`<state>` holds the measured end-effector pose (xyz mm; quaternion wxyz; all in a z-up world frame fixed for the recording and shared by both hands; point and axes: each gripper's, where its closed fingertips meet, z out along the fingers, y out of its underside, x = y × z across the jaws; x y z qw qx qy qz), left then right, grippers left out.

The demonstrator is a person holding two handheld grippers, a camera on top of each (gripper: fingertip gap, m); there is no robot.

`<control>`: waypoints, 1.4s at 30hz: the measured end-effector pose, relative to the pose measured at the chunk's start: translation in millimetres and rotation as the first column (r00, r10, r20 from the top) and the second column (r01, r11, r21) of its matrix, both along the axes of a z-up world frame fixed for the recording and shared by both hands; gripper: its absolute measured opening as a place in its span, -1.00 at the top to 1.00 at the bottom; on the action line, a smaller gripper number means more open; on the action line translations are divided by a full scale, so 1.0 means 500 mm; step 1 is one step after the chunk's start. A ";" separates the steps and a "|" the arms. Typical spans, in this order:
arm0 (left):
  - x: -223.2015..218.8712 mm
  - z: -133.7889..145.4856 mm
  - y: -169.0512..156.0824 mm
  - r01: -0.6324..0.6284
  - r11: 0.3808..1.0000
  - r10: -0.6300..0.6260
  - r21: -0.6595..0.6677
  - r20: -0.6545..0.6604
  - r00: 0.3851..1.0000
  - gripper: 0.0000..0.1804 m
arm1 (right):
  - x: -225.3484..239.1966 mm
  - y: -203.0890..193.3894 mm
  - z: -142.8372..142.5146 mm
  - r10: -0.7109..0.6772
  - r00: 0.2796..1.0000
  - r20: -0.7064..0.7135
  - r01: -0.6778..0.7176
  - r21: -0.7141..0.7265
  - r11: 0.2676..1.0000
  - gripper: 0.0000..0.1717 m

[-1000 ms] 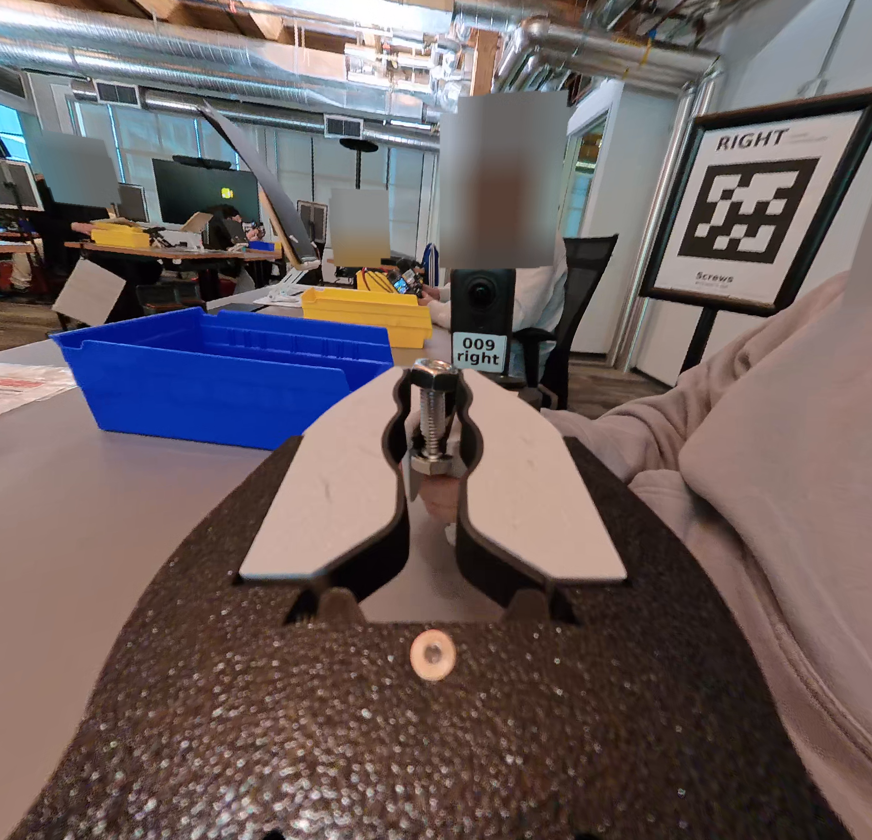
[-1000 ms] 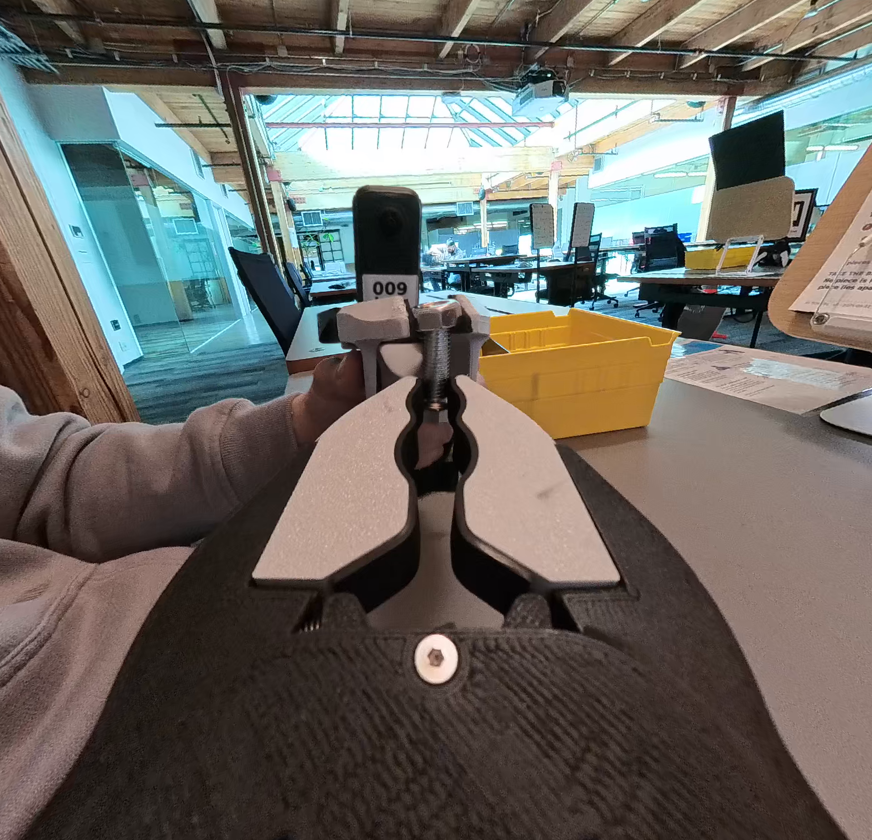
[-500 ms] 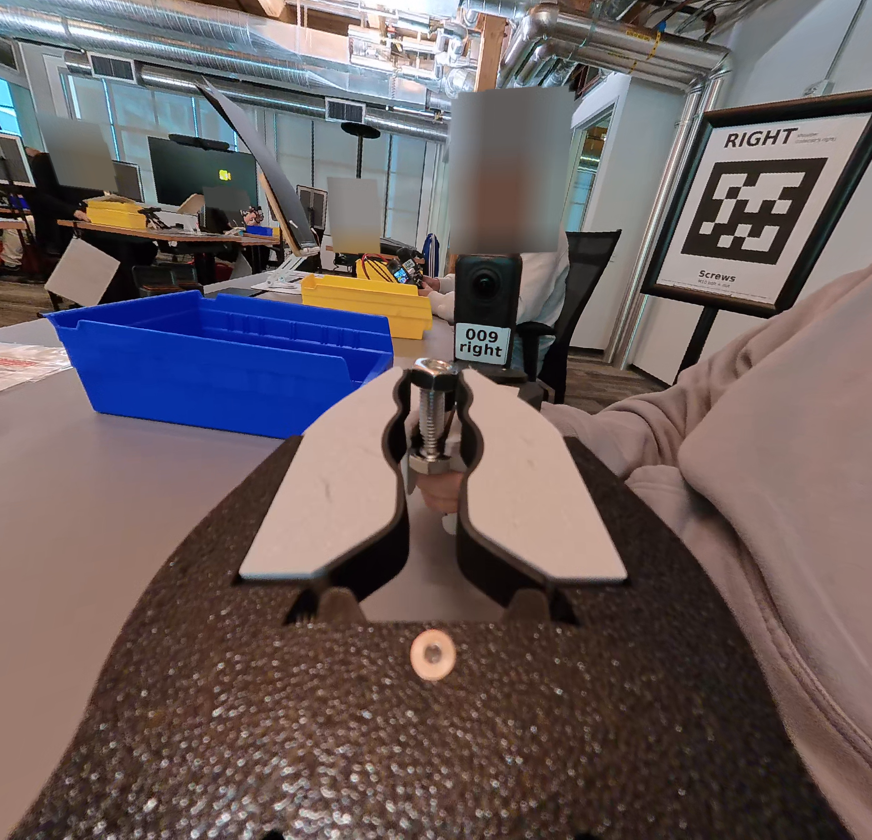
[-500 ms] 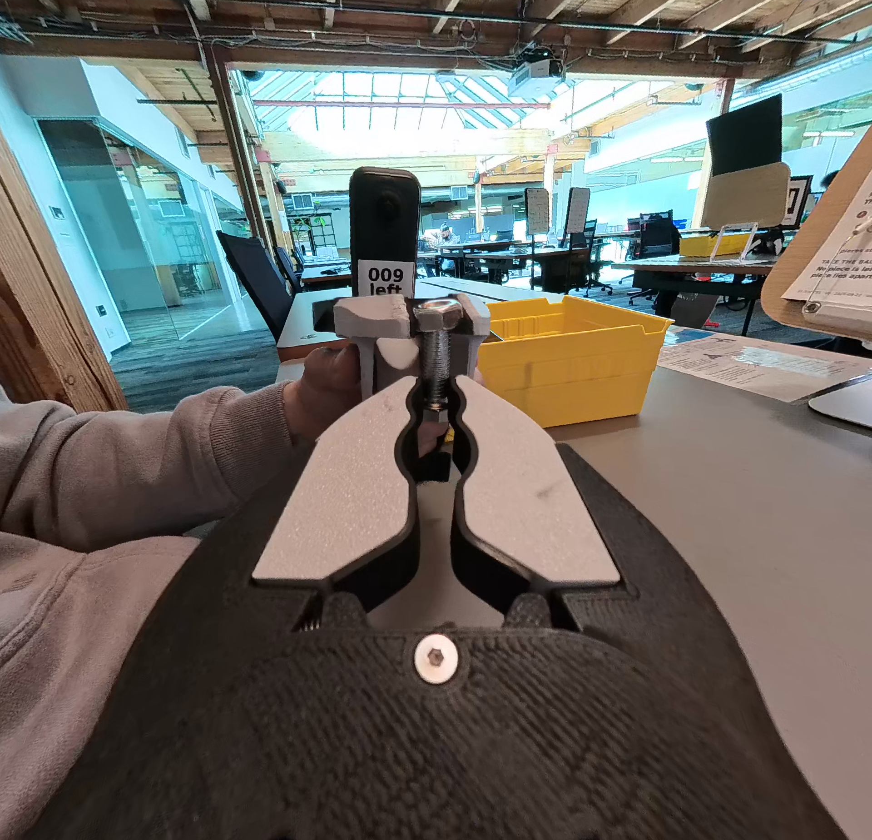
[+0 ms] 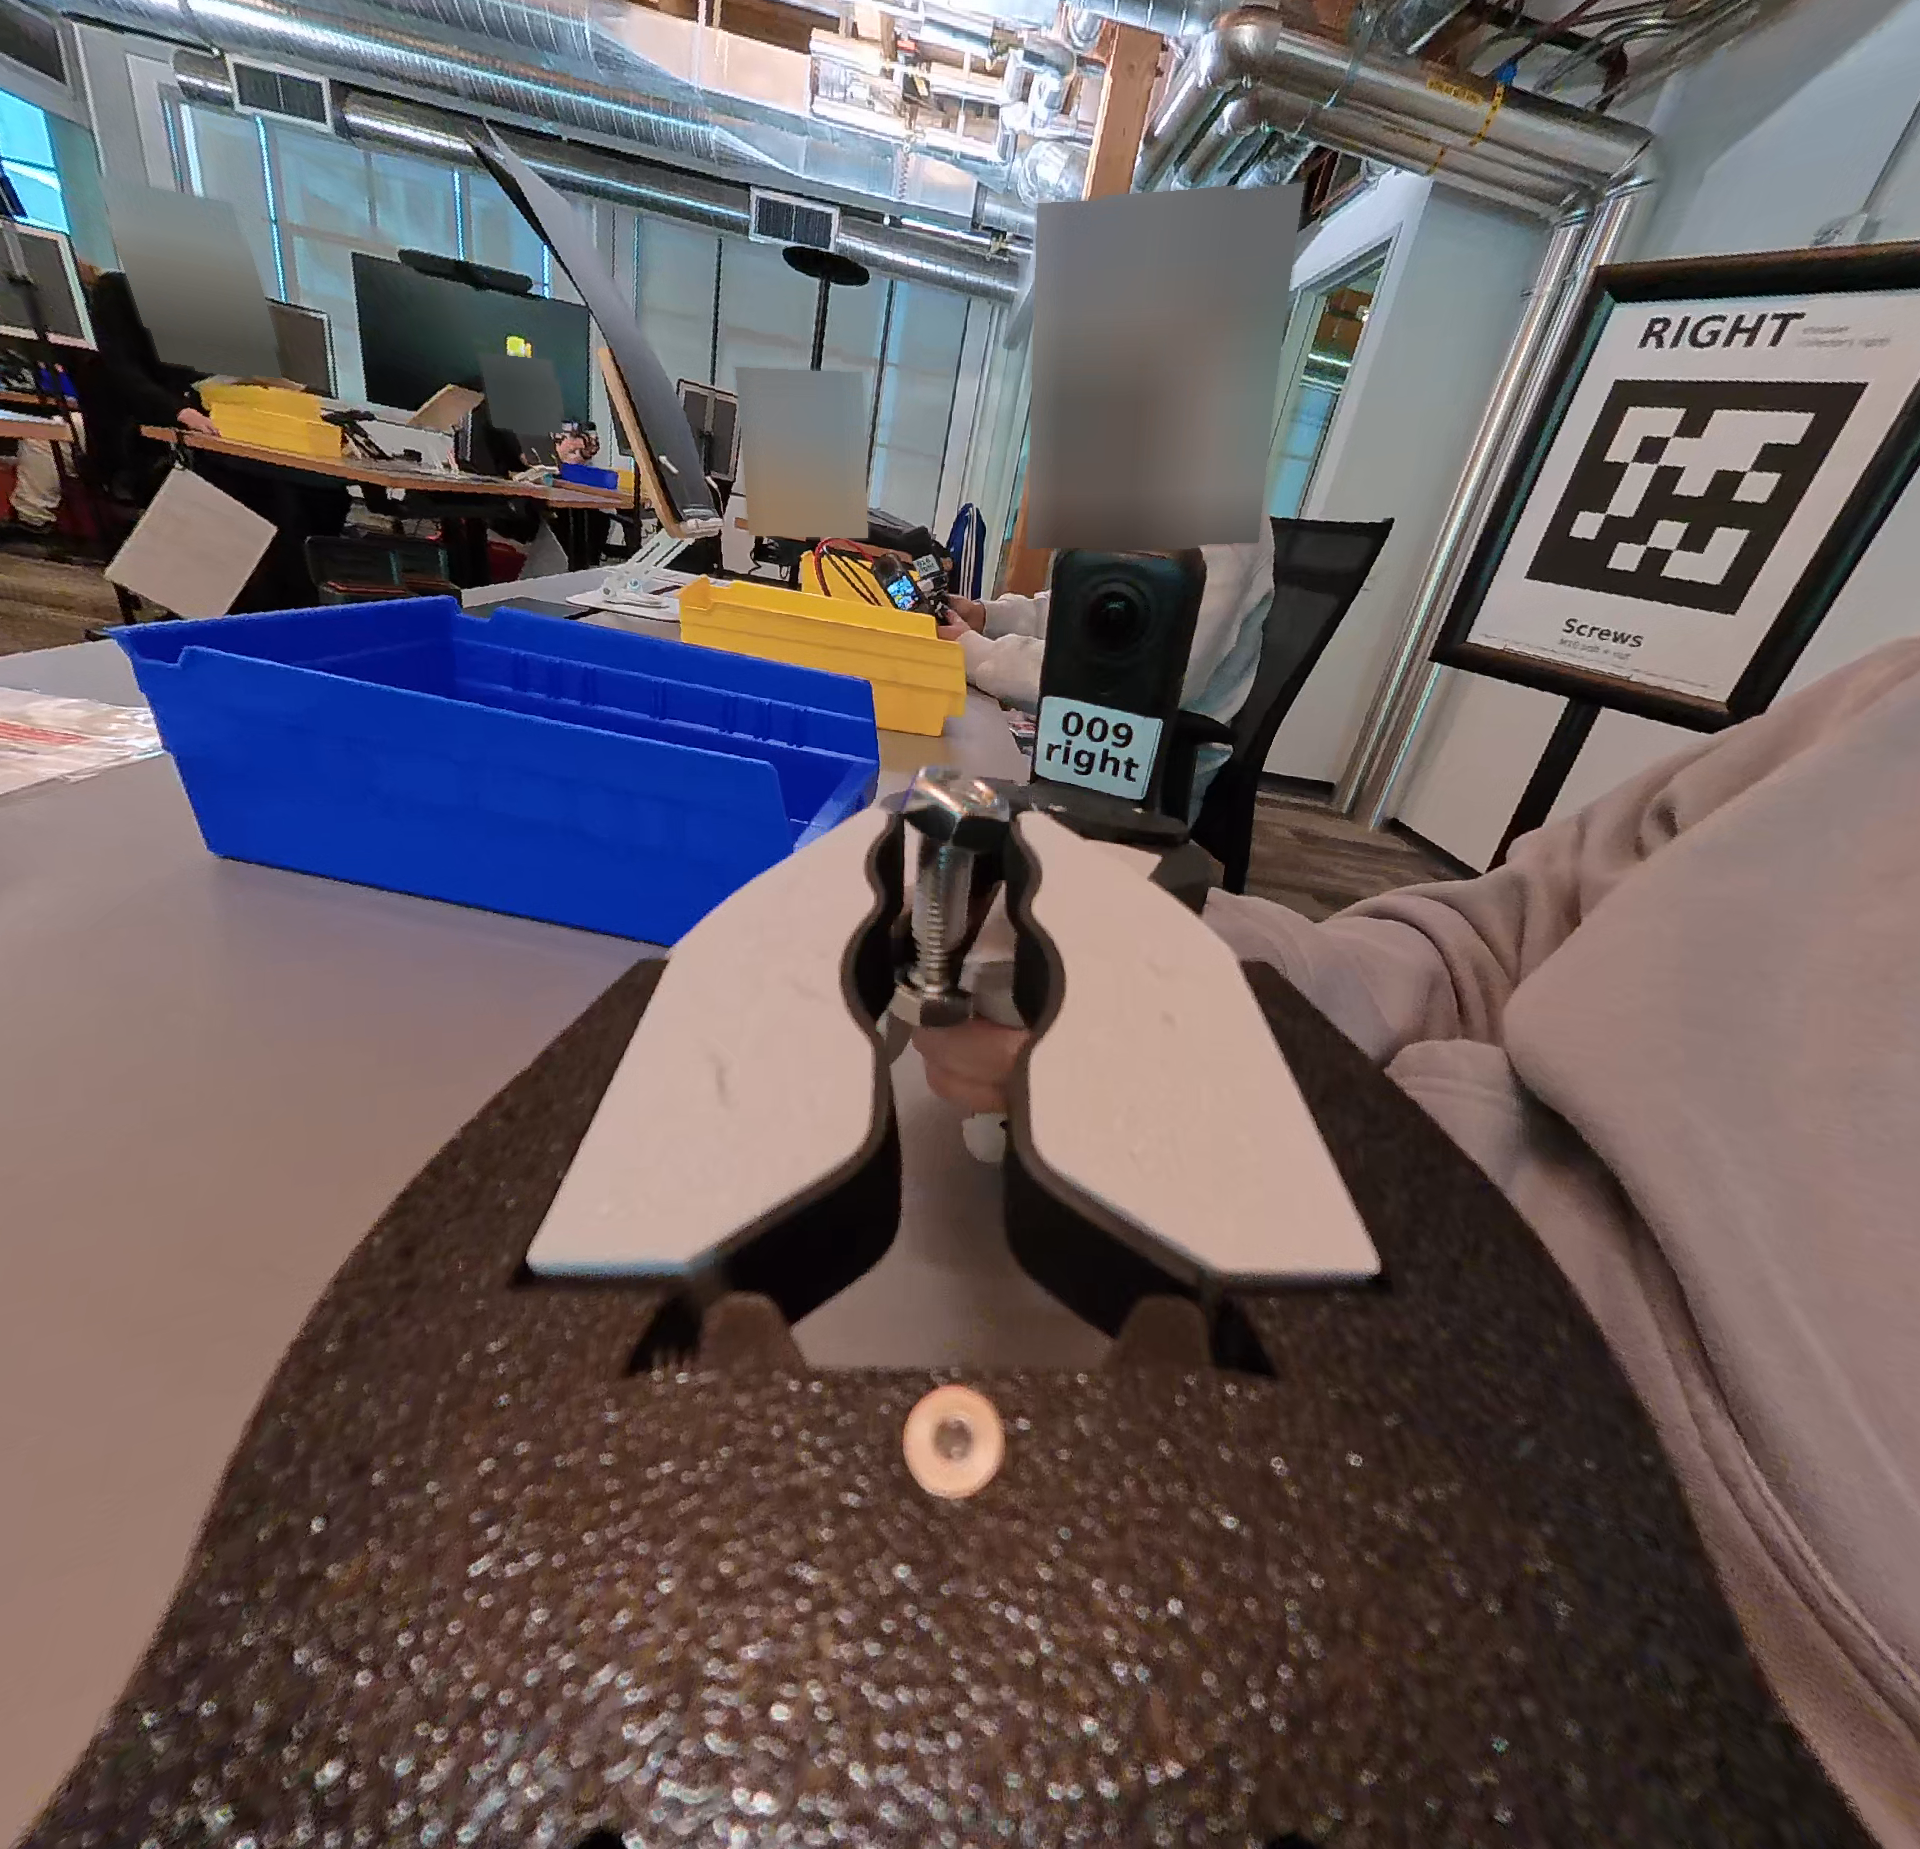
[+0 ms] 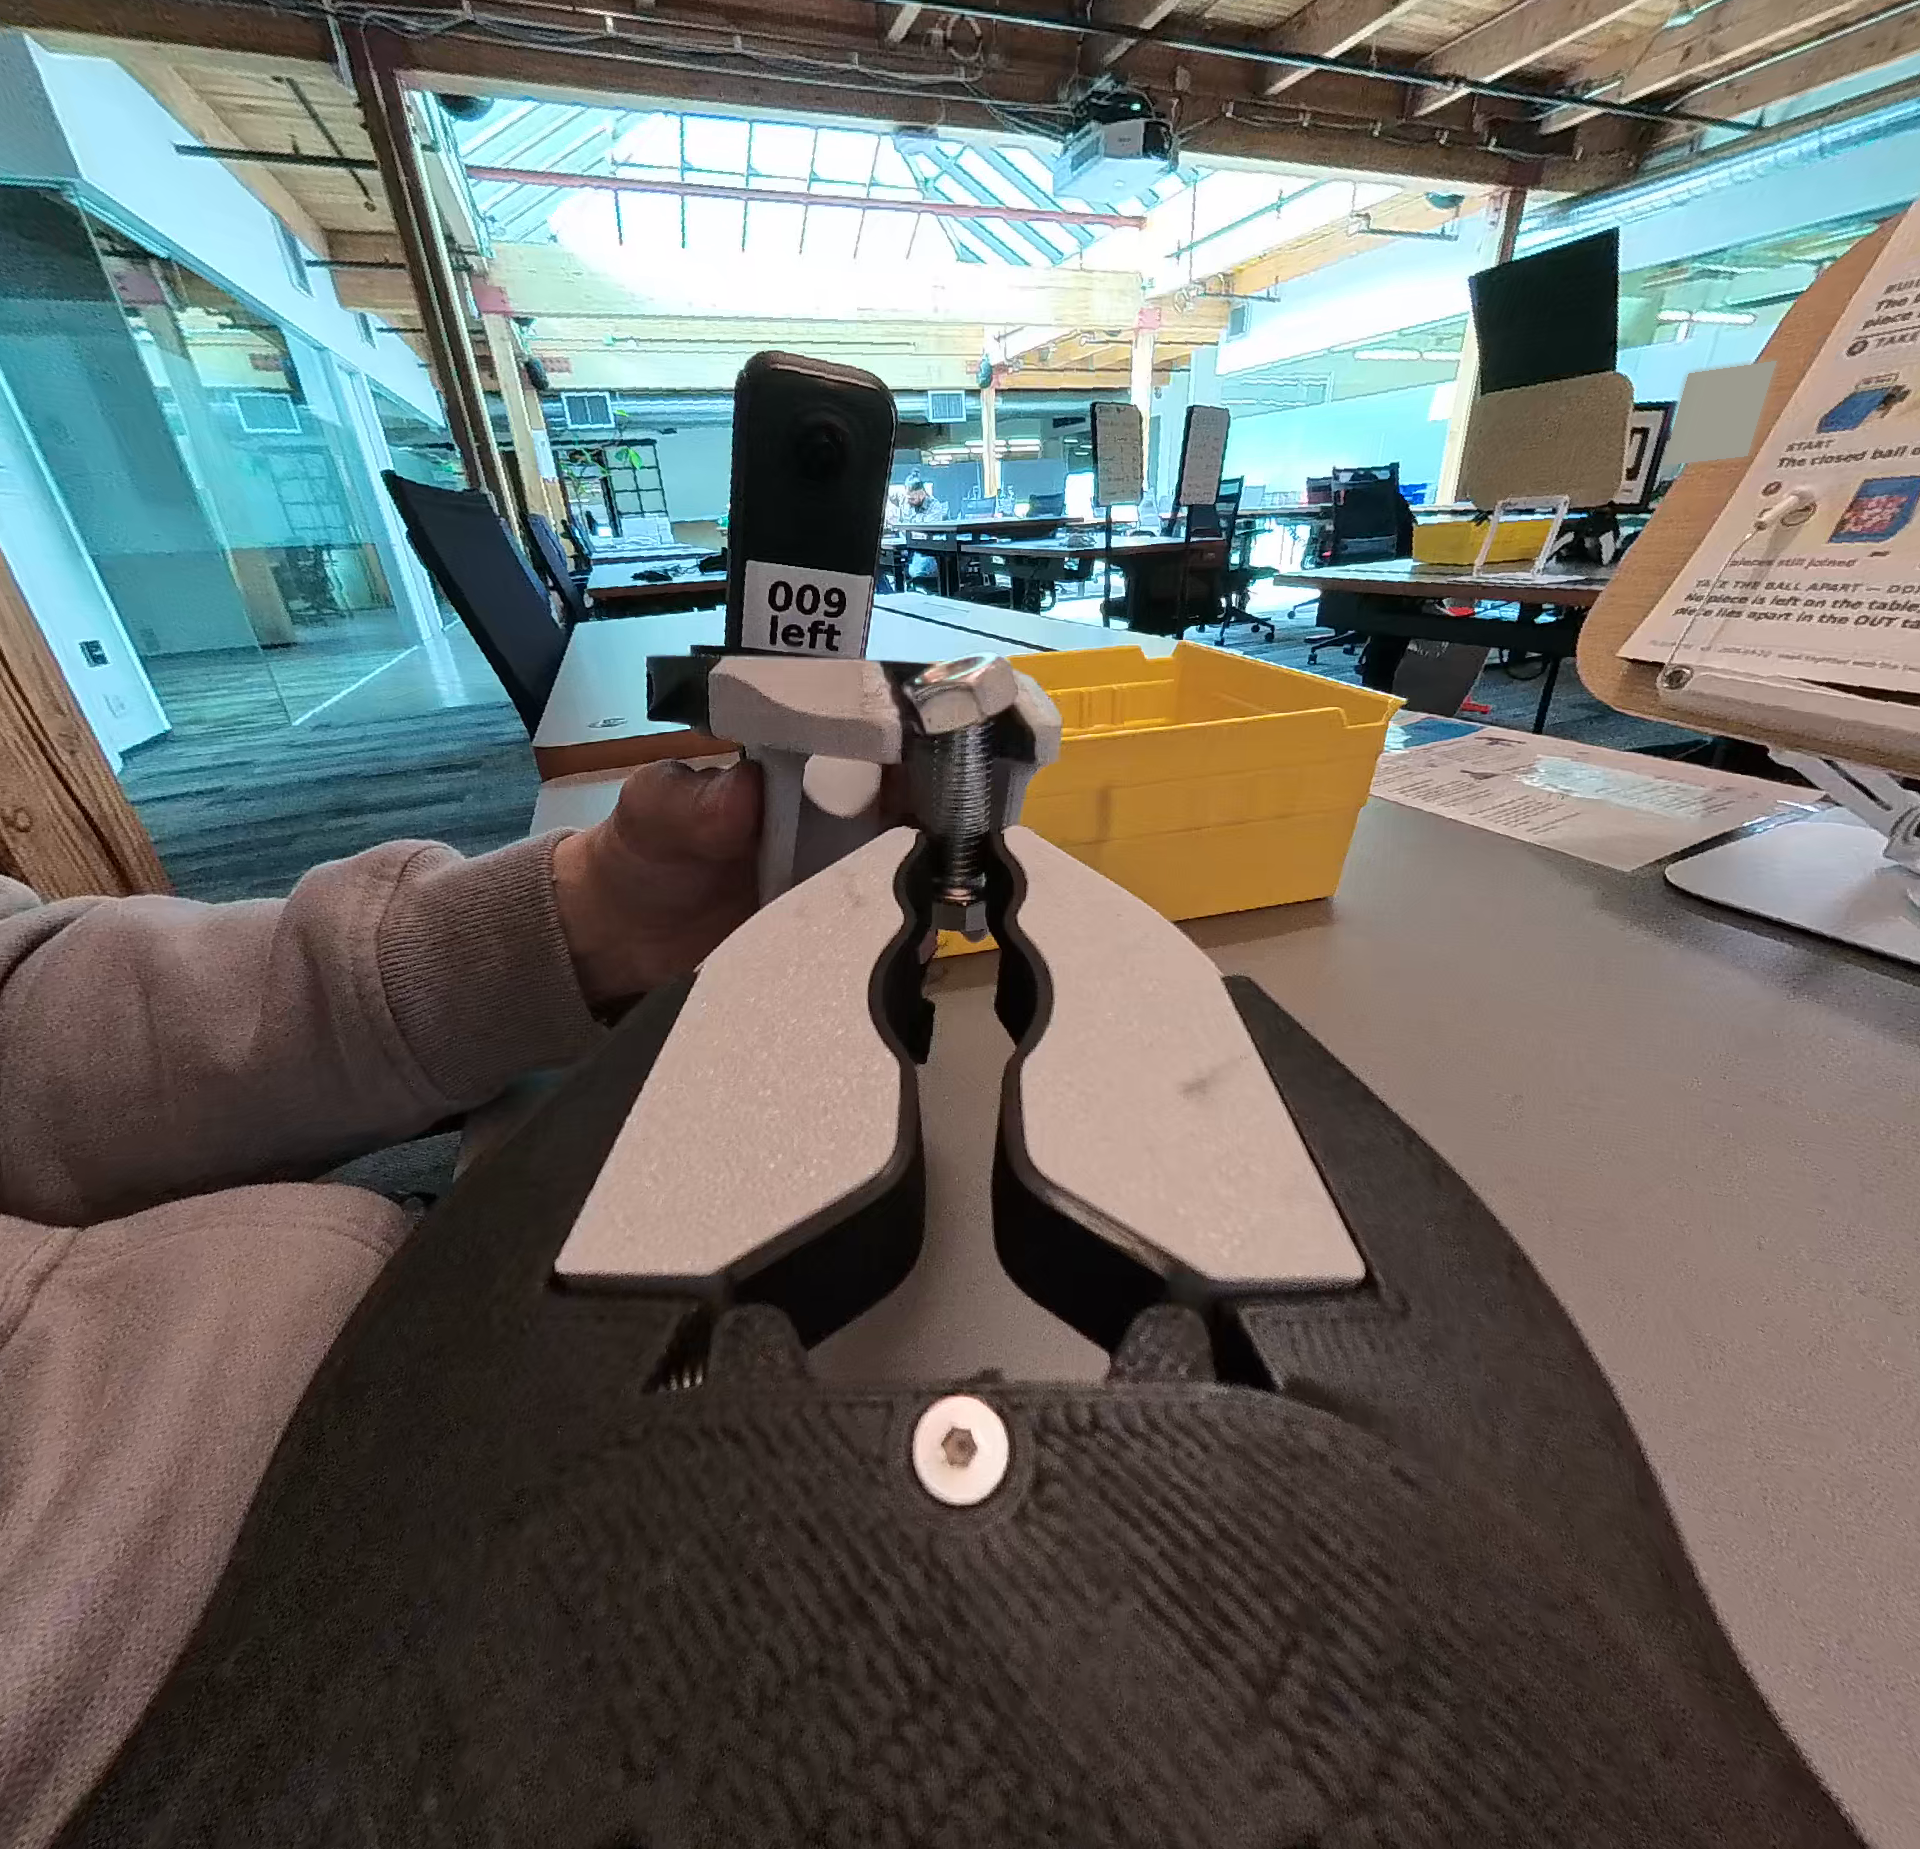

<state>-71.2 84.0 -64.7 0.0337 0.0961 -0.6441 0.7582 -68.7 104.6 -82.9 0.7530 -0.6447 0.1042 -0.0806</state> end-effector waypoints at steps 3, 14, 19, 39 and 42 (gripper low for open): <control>0.000 -0.004 -0.003 -0.002 1.000 0.002 0.011 0.005 1.000 0.81 | 0.002 -0.002 0.001 -0.001 1.000 -0.005 0.001 0.002 1.000 0.90; 0.007 0.000 -0.003 -0.039 0.999 0.039 0.009 0.014 0.999 0.78 | -0.003 0.009 -0.010 0.020 0.999 -0.028 -0.020 -0.014 1.000 0.89; 0.008 -0.002 -0.004 -0.063 0.998 0.062 0.031 0.048 0.997 0.79 | -0.002 0.008 -0.011 0.014 1.000 -0.020 -0.014 -0.020 1.000 0.90; 0.002 0.001 -0.005 -0.032 0.999 0.032 0.003 0.039 0.999 0.76 | -0.004 0.008 -0.011 0.024 1.000 -0.018 -0.024 -0.021 0.999 0.90; 0.002 0.001 -0.005 -0.032 0.999 0.032 0.001 0.040 0.999 0.76 | -0.005 0.008 -0.010 0.024 1.000 -0.016 -0.024 -0.021 0.999 0.89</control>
